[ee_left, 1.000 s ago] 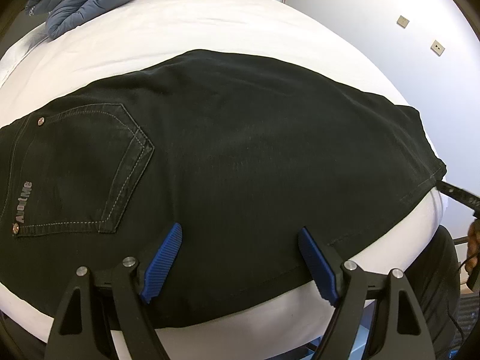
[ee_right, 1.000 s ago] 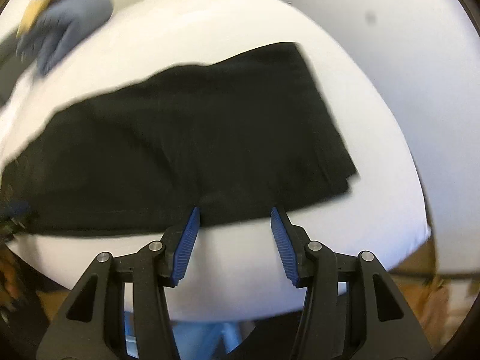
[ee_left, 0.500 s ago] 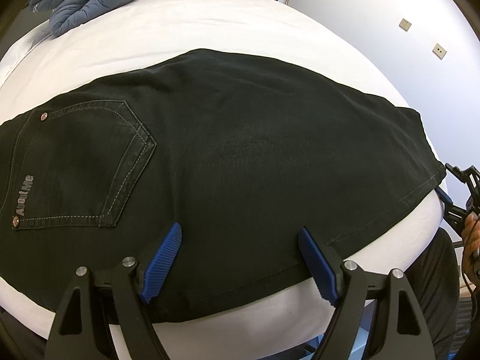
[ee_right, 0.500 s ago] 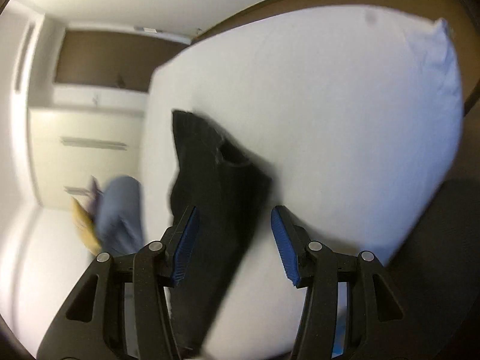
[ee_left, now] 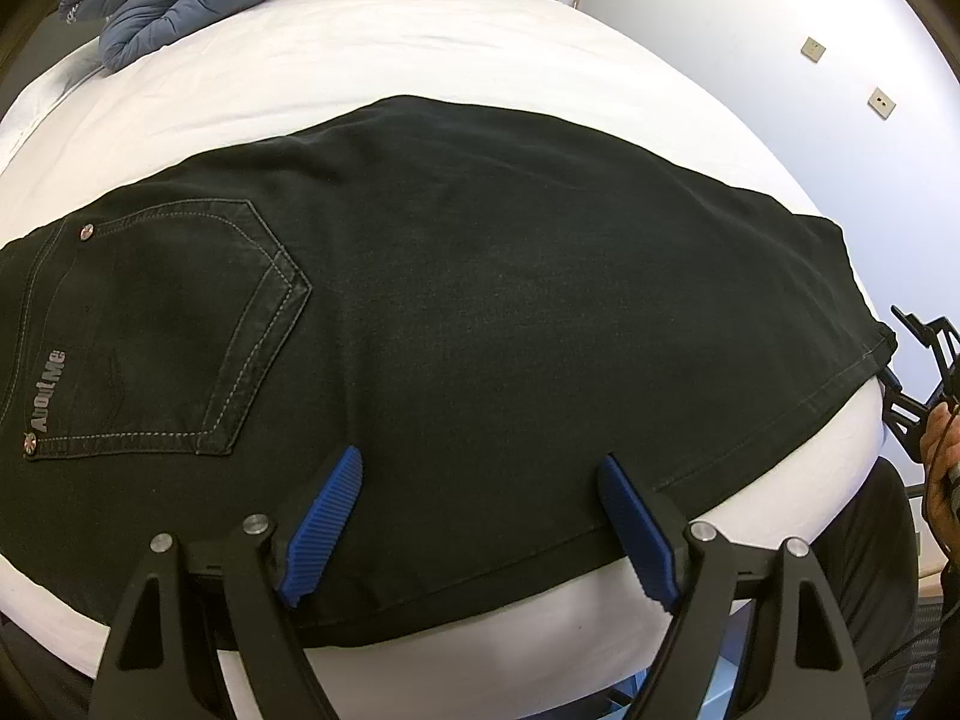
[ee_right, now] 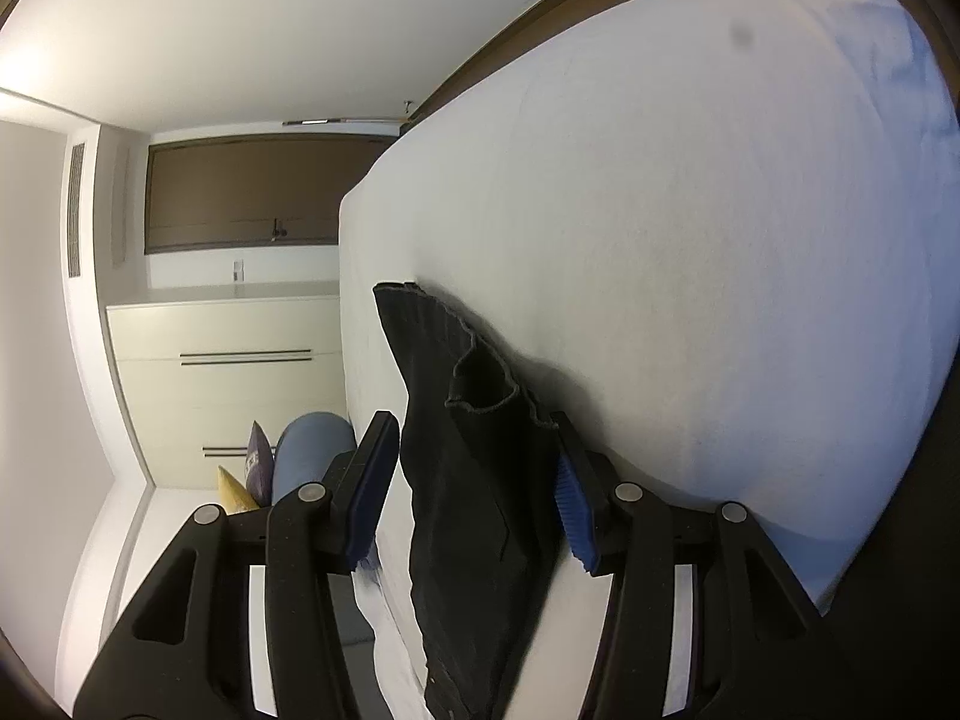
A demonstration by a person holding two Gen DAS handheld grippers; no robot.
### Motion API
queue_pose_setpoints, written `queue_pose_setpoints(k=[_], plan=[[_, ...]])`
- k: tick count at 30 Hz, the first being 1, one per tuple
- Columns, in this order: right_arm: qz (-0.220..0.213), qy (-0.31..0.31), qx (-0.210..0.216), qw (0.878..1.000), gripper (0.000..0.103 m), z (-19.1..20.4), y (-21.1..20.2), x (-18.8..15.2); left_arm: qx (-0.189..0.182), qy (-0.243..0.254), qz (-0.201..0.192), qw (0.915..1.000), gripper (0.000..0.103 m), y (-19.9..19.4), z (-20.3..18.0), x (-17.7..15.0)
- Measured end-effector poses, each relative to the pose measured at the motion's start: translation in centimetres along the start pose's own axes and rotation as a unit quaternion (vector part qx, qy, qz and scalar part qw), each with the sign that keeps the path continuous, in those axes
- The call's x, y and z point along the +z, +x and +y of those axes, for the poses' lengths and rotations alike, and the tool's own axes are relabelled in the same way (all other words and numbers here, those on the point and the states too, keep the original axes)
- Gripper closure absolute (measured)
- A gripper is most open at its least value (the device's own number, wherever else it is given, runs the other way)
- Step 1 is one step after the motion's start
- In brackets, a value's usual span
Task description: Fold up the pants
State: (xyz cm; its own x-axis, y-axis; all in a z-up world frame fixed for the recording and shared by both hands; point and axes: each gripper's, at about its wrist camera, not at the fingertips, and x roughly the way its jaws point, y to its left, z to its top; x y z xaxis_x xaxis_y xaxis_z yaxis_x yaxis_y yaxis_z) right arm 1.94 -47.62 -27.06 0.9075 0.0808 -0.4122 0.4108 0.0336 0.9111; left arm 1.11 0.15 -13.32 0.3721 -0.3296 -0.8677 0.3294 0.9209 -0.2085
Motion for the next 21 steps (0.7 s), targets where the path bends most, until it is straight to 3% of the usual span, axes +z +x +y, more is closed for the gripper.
queue_pose_setpoints(k=[3, 5, 7, 9, 14, 18, 21], plan=[[0.003, -0.003, -0.02, 1.0, 0.071, 0.0, 1.4, 0.0, 0.0, 0.001, 0.001, 1.0, 0.02, 0.0, 0.1, 0.1], [0.003, 0.0, -0.017, 1.0, 0.073, 0.0, 2.3, 0.2, -0.001, 0.0, 0.003, 1.0, 0.02, -0.1, 0.2, 0.2], [0.007, -0.006, -0.022, 1.0, 0.086, 0.1, 2.9, 0.3, 0.0, -0.003, 0.005, 1.0, 0.02, -0.3, 0.2, 0.5], [0.008, -0.008, -0.027, 1.0, 0.092, -0.2, 3.0, 0.1, -0.001, -0.016, 0.003, 0.9999, 0.023, -0.9, 0.1, 1.1], [-0.001, -0.052, -0.046, 0.998, 0.094, 0.5, 2.8, -0.6, -0.052, -0.021, -0.036, 0.9977, 0.024, -2.4, -2.4, 4.0], [-0.003, -0.07, -0.058, 0.996, 0.094, 1.1, 3.4, -0.3, -0.096, 0.005, -0.024, 0.995, 0.024, 0.0, -6.6, 6.1], [-0.005, -0.097, -0.077, 0.992, 0.094, 1.6, 3.3, -0.5, -0.116, 0.001, 0.007, 0.9933, 0.024, 3.4, -8.6, 7.0]])
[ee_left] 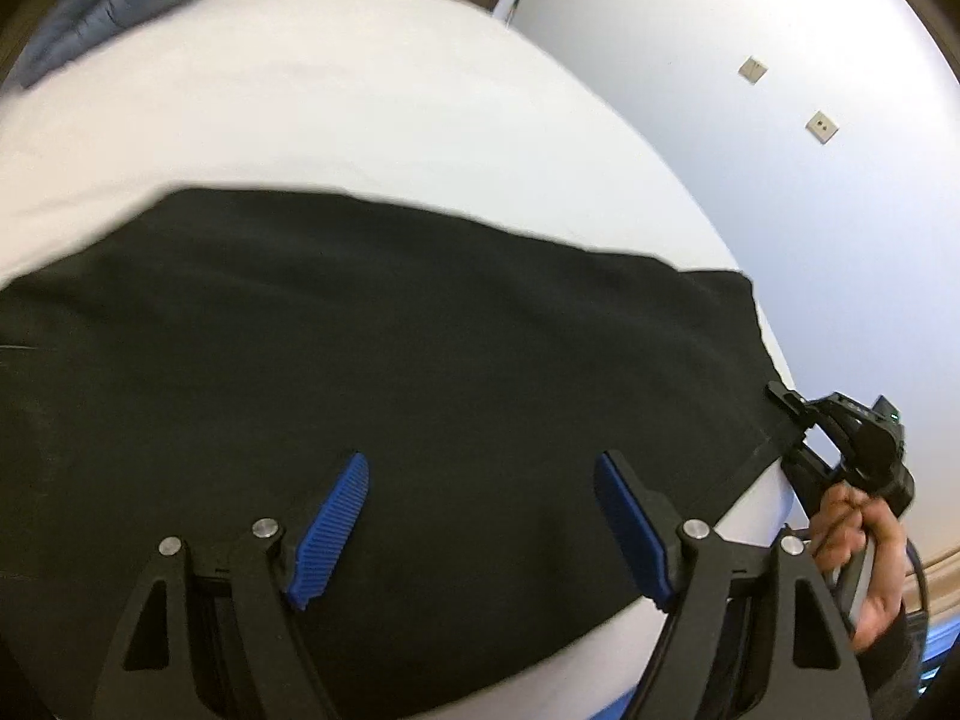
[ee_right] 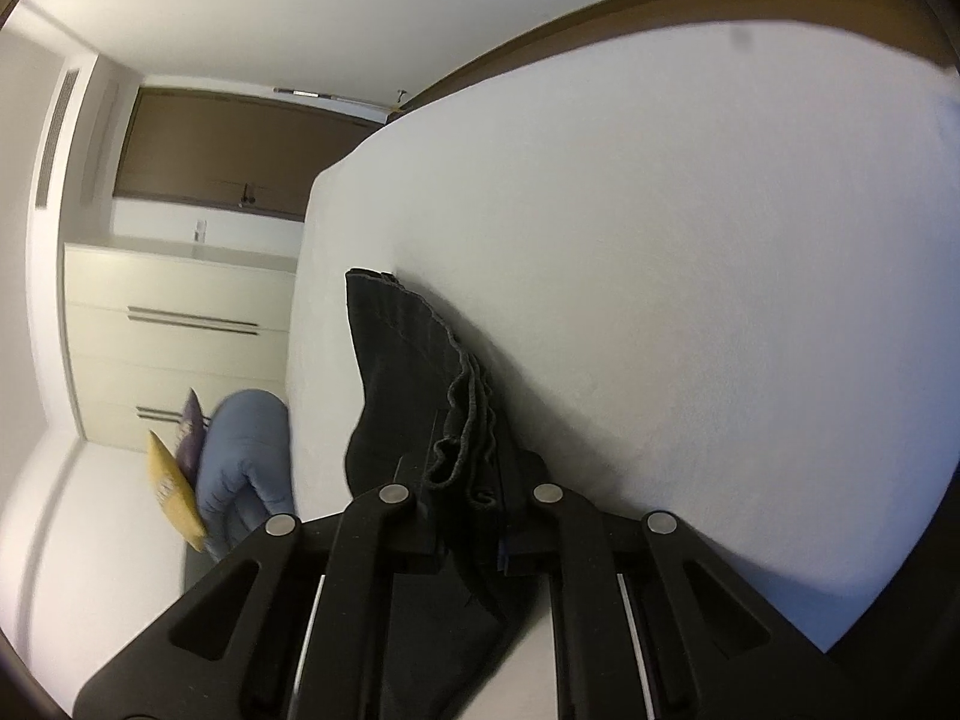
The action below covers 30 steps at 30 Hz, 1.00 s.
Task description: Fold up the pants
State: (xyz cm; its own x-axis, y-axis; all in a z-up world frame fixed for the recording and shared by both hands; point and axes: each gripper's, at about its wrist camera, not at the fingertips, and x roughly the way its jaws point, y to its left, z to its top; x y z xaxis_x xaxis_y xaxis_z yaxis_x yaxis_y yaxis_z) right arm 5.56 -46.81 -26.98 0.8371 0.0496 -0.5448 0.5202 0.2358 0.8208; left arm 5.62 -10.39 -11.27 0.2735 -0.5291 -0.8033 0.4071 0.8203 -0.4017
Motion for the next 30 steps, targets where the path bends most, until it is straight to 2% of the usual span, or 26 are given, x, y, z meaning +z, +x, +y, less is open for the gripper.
queue_pose_setpoints(k=[2, 6, 10, 13, 15, 17, 18, 20, 21, 22, 24, 25, 27, 30], plan=[[-0.002, -0.02, -0.014, 1.0, 0.094, 0.6, 0.9, 0.4, 0.013, 0.005, 0.017, 0.9997, 0.022, 2.0, -0.3, 0.1], [-0.007, -0.04, -0.03, 0.999, 0.094, 1.3, -0.4, 0.1, 0.028, 0.028, 0.018, 0.999, 0.016, 2.5, -1.0, -0.3], [-0.014, -0.072, -0.051, 0.996, 0.094, 2.8, -1.2, -0.7, 0.004, 0.015, 0.011, 0.9998, 0.016, 2.4, -0.1, -0.5], [-0.008, -0.153, -0.062, 0.986, 0.094, 6.6, -1.8, -2.6, -0.005, 0.006, 0.01, 0.9999, 0.016, 2.4, 0.1, -0.2], [0.007, -0.253, -0.065, 0.965, 0.094, 10.7, -1.8, -5.5, -0.011, -0.004, 0.008, 0.9999, 0.016, 2.2, 0.4, -0.1], [0.034, -0.396, -0.059, 0.916, 0.094, 15.5, -1.5, -11.2, -0.03, -0.033, 0.003, 0.999, 0.015, 1.3, 1.3, 0.0], [0.044, -0.439, -0.058, 0.896, 0.094, 16.5, -1.3, -13.2, -0.043, -0.052, 0.002, 0.9977, 0.015, 1.0, 1.9, 0.1], [0.081, -0.549, -0.079, 0.828, 0.094, 17.8, 0.4, -19.1, -0.076, -0.093, -0.002, 0.9928, 0.014, 0.3, 3.1, 0.3], [0.107, -0.568, -0.094, 0.811, 0.094, 17.2, 1.8, -21.0, -0.086, -0.107, -0.003, 0.9905, 0.013, 0.1, 3.7, 0.2], [0.119, -0.563, -0.098, 0.812, 0.094, 16.7, 2.5, -21.6, -0.099, -0.124, -0.003, 0.9873, 0.013, 0.0, 4.3, 0.2], [0.144, -0.524, -0.107, 0.833, 0.094, 15.1, 3.7, -21.8, -0.12, -0.149, -0.001, 0.9815, 0.012, -0.1, 5.3, 0.1], [0.143, -0.516, -0.11, 0.837, 0.094, 14.8, 3.8, -21.9, -0.129, -0.157, 0.0, 0.9791, 0.012, -0.1, 5.6, 0.2], [0.136, -0.524, -0.108, 0.834, 0.094, 14.7, 3.4, -22.0, -0.143, -0.173, 0.004, 0.9744, 0.007, 0.2, 6.0, 0.3], [0.129, -0.526, -0.107, 0.834, 0.094, 14.7, 2.9, -22.0, -0.145, -0.18, 0.007, 0.9729, 0.002, 0.8, 5.7, 1.1]])
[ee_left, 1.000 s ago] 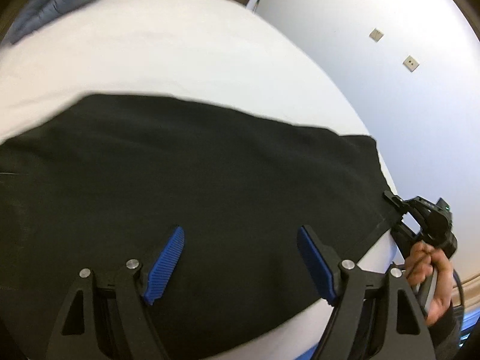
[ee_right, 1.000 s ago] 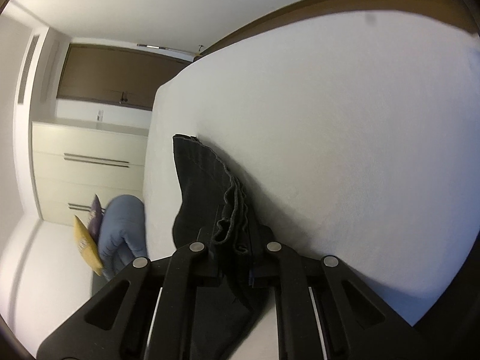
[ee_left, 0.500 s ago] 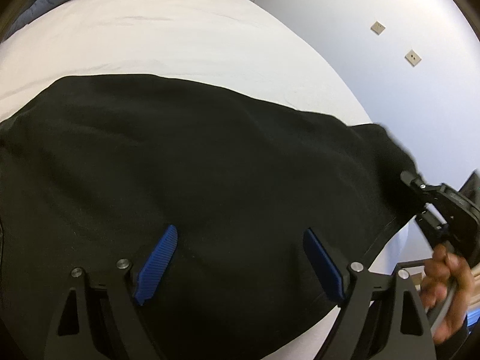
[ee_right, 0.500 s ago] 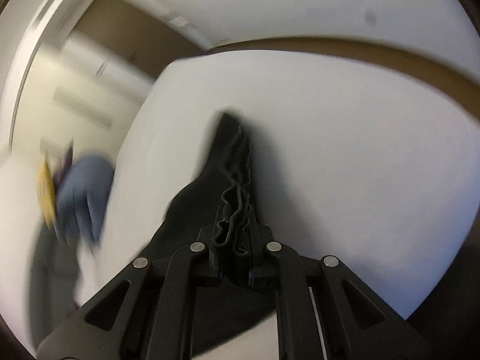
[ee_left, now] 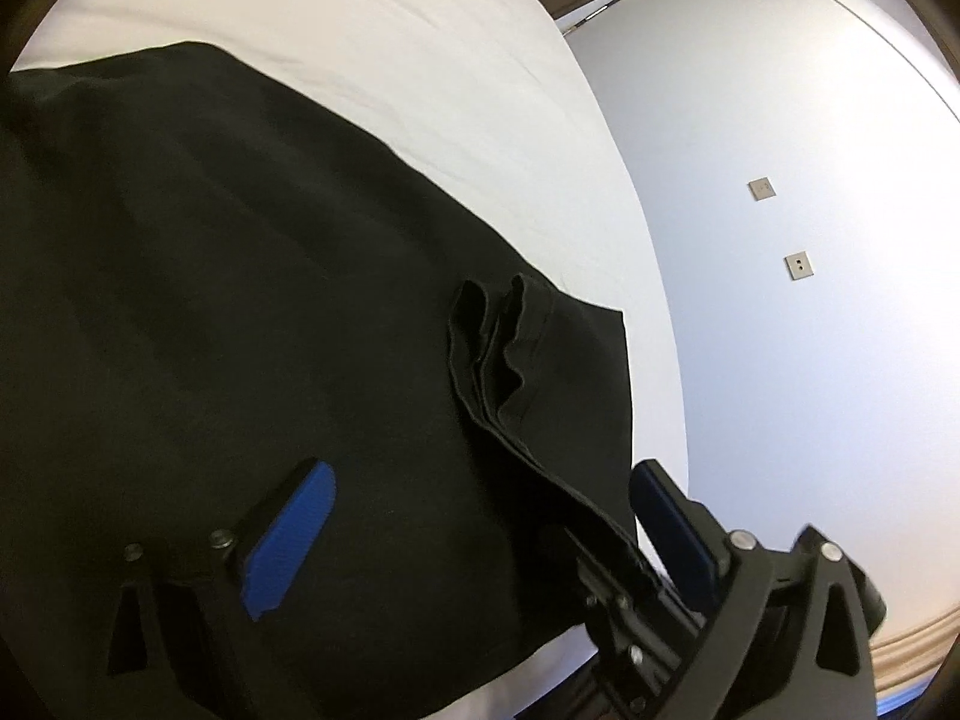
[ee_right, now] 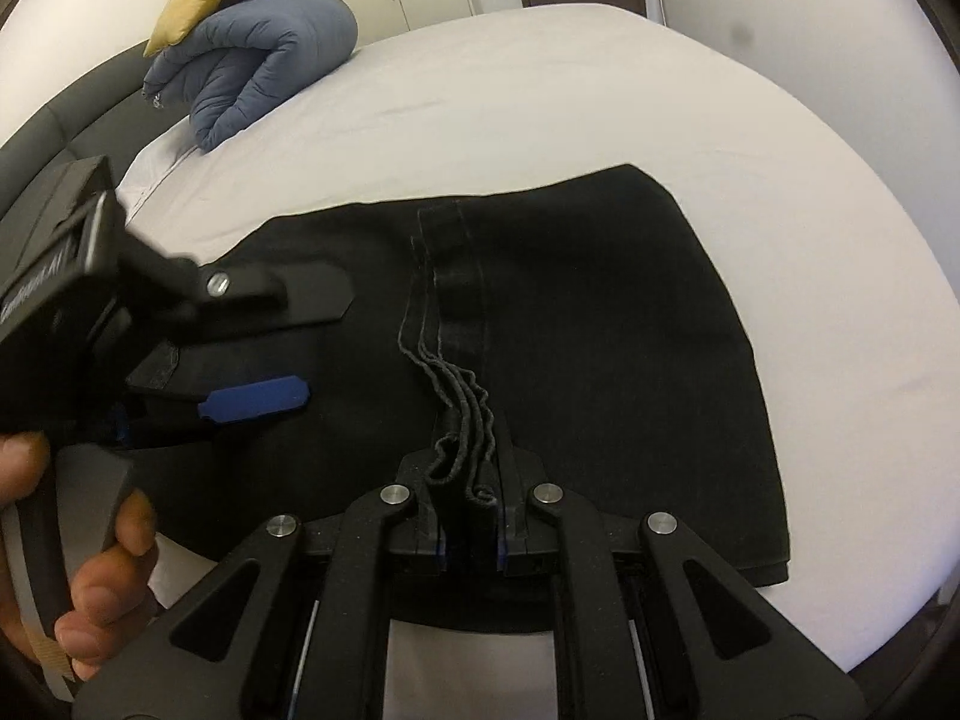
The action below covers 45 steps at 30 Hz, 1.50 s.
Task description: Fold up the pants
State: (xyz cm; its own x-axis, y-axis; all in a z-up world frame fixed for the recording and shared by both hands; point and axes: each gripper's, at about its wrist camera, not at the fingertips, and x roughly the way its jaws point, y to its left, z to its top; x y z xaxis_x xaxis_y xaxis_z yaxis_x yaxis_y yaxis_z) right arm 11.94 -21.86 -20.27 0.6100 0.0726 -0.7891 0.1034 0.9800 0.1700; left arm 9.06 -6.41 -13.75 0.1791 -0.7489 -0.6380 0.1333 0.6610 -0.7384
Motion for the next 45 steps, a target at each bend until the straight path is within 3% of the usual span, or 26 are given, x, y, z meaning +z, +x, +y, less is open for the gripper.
queue_pose_setpoints(k=[9, 12, 13, 14, 16, 17, 23, 28, 33, 38, 45], plan=[[-0.041, -0.033, -0.032, 0.998, 0.094, 3.1, -3.6, -1.4, 0.0, -0.018, 0.028, 0.9994, 0.004, 2.2, -1.1, 2.7], [-0.046, -0.062, -0.039, 0.996, 0.094, 5.2, -4.4, -2.1, 0.0, -0.016, 0.042, 0.999, 0.031, 2.3, -1.3, 3.2], [-0.046, -0.066, -0.037, 0.996, 0.094, 5.4, -4.8, -2.3, -0.002, -0.011, 0.05, 0.9987, 0.055, 2.4, -1.3, 3.3], [-0.045, -0.073, -0.035, 0.996, 0.094, 5.9, -5.0, -2.7, 0.001, -0.005, 0.059, 0.9982, 0.072, 2.6, -1.4, 3.4], [-0.044, -0.084, -0.035, 0.995, 0.094, 6.7, -5.6, -3.5, 0.024, 0.016, 0.068, 0.9972, 0.091, 2.5, -1.6, 3.3], [-0.044, -0.086, -0.033, 0.995, 0.094, 6.8, -5.8, -3.6, 0.03, 0.023, 0.07, 0.9968, 0.093, 2.4, -1.5, 3.2], [-0.036, -0.091, -0.003, 0.995, 0.094, 8.0, -7.1, -4.7, 0.082, 0.103, 0.074, 0.9884, 0.095, 0.3, -1.8, 3.2], [-0.029, -0.111, 0.03, 0.993, 0.094, 10.3, -7.4, -5.4, 0.139, 0.17, 0.075, 0.9726, 0.095, -2.2, -1.0, 3.8], [-0.014, -0.131, 0.071, 0.989, 0.093, 13.8, -6.7, -6.3, 0.184, 0.194, 0.085, 0.9599, 0.095, -4.6, 1.4, 4.5], [0.022, -0.122, 0.102, 0.987, 0.093, 15.6, -5.2, -7.7, 0.2, 0.18, 0.097, 0.9582, 0.089, -6.0, 4.8, 5.2], [0.059, -0.118, 0.102, 0.986, 0.093, 15.3, -4.9, -10.5, 0.189, 0.169, 0.091, 0.963, 0.086, -7.6, 7.3, 4.9]])
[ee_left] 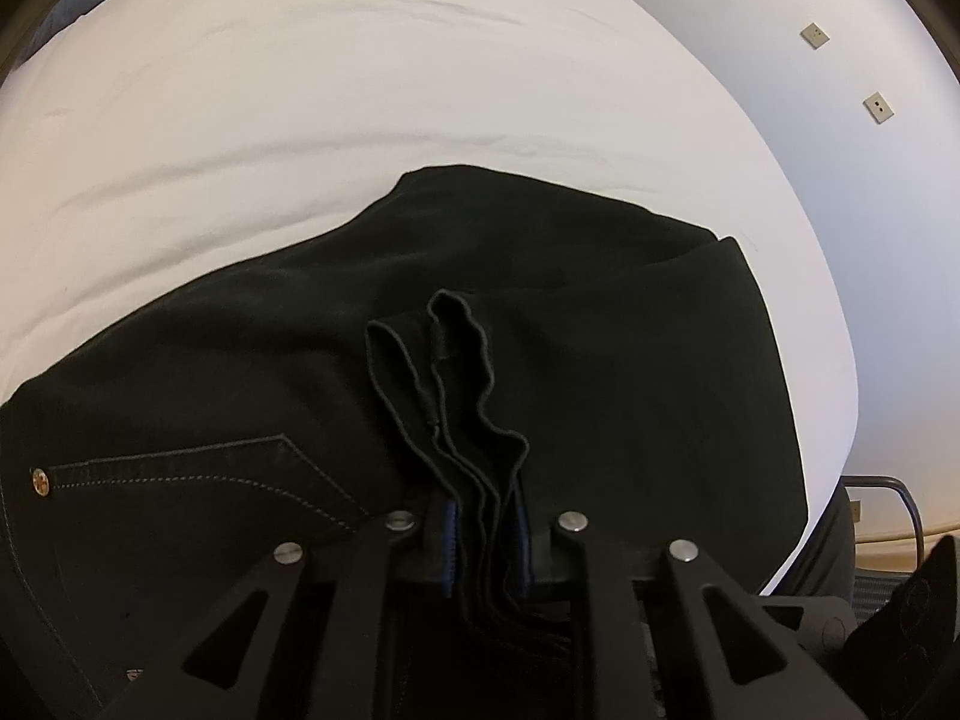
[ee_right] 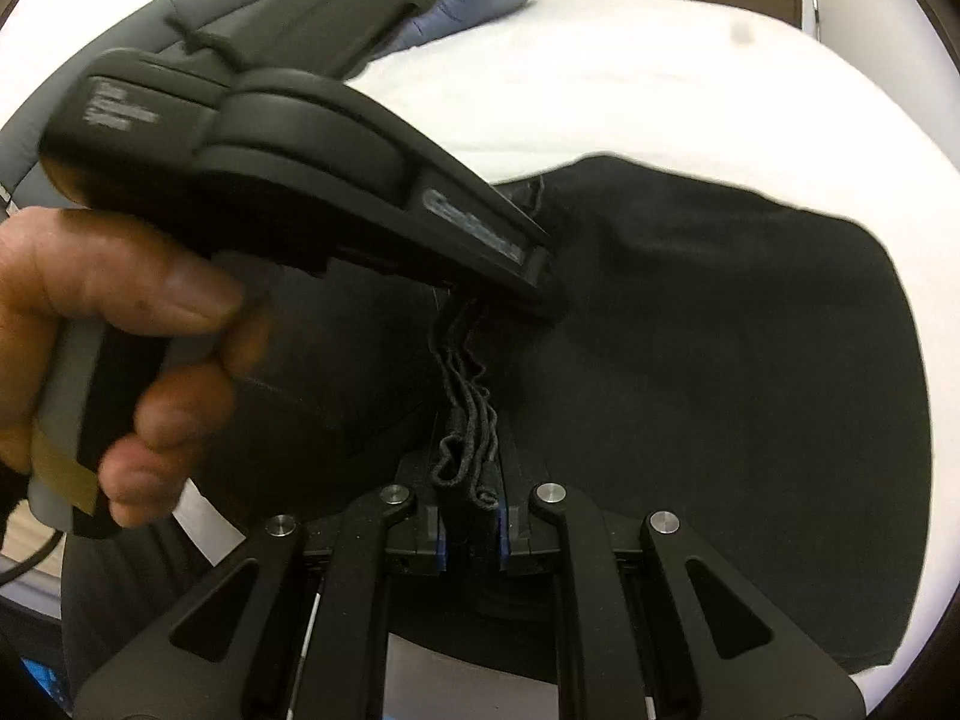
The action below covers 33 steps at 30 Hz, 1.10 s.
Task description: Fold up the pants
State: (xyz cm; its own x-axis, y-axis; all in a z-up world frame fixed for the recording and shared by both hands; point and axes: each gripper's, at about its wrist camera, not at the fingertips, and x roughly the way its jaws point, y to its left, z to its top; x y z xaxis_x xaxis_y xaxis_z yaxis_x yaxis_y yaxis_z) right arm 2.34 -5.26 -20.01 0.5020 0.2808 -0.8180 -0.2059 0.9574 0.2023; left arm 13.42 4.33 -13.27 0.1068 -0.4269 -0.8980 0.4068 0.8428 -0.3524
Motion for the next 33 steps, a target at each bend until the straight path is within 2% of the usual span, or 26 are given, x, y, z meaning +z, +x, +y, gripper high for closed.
queue_pose_setpoints(k=[2, 7, 8, 11, 12, 13, 15, 17, 18, 19, 20, 21, 24, 27, 29, 33], plan=[[-0.001, -0.003, -0.003, 1.0, 0.093, 0.4, -0.4, -0.4, 0.002, -0.002, -0.003, 1.0, 0.086, 1.5, -2.1, 3.9], [0.002, -0.009, -0.003, 1.0, 0.091, 1.2, -1.3, -1.3, 0.008, -0.002, -0.005, 1.0, 0.086, 0.6, -1.8, 4.3], [0.002, -0.012, -0.003, 1.0, 0.091, 1.4, -1.5, -1.7, 0.009, -0.001, -0.006, 0.9999, 0.086, 1.4, -3.4, 3.9], [0.007, -0.023, -0.007, 1.0, 0.091, 1.8, -2.0, -2.6, 0.009, -0.005, -0.006, 0.9999, 0.086, 1.8, -4.0, 3.5], [0.012, -0.028, -0.009, 0.999, 0.09, 1.6, -1.9, -1.6, 0.007, -0.006, -0.006, 0.9999, 0.086, 1.9, -4.1, 3.4], [0.02, -0.036, -0.014, 0.999, 0.09, 1.7, -1.8, -2.1, 0.006, -0.009, -0.006, 0.9999, 0.084, 2.0, -4.1, 3.3], [0.028, -0.036, -0.012, 0.999, 0.09, 1.8, -1.8, -2.6, 0.009, -0.012, -0.012, 0.9998, 0.078, 1.9, -4.4, 3.0], [0.034, -0.016, 0.008, 0.999, 0.087, 1.4, -2.6, -3.1, 0.029, -0.012, -0.026, 0.9992, 0.06, 1.0, -4.3, 2.8], [0.037, -0.007, 0.022, 0.999, 0.081, 1.2, -3.2, -3.6, 0.046, -0.014, -0.035, 0.9982, 0.053, 0.3, -4.2, 2.7], [0.04, -0.003, 0.033, 0.999, 0.069, 1.2, -3.5, -3.9, 0.069, -0.018, -0.05, 0.9962, 0.042, -0.6, -4.0, 2.6], [0.043, 0.003, 0.059, 0.997, 0.059, 1.2, -4.4, -4.6, 0.086, -0.022, -0.062, 0.9941, 0.037, -1.3, -3.9, 2.6], [0.041, 0.004, 0.074, 0.996, 0.043, 1.3, -5.0, -4.9, 0.1, -0.024, -0.072, 0.9921, 0.037, -2.0, -3.8, 2.5], [0.026, -0.012, 0.108, 0.994, 0.041, 1.2, -8.2, -6.4, 0.114, -0.031, -0.095, 0.9885, 0.037, -3.5, -4.1, 2.4], [-0.011, 0.02, 0.125, 0.992, 0.041, -1.6, -11.7, -6.0, 0.113, -0.007, -0.114, 0.987, 0.037, -3.9, -6.5, 2.4], [-0.032, 0.075, 0.14, 0.987, 0.042, -6.9, -13.9, -4.6, 0.114, 0.017, -0.117, 0.9864, 0.037, -3.0, -8.9, 2.2], [-0.057, 0.191, 0.194, 0.96, 0.045, -16.0, -15.0, -1.1, 0.108, 0.049, -0.076, 0.99, 0.037, 0.5, -10.9, 1.3]])
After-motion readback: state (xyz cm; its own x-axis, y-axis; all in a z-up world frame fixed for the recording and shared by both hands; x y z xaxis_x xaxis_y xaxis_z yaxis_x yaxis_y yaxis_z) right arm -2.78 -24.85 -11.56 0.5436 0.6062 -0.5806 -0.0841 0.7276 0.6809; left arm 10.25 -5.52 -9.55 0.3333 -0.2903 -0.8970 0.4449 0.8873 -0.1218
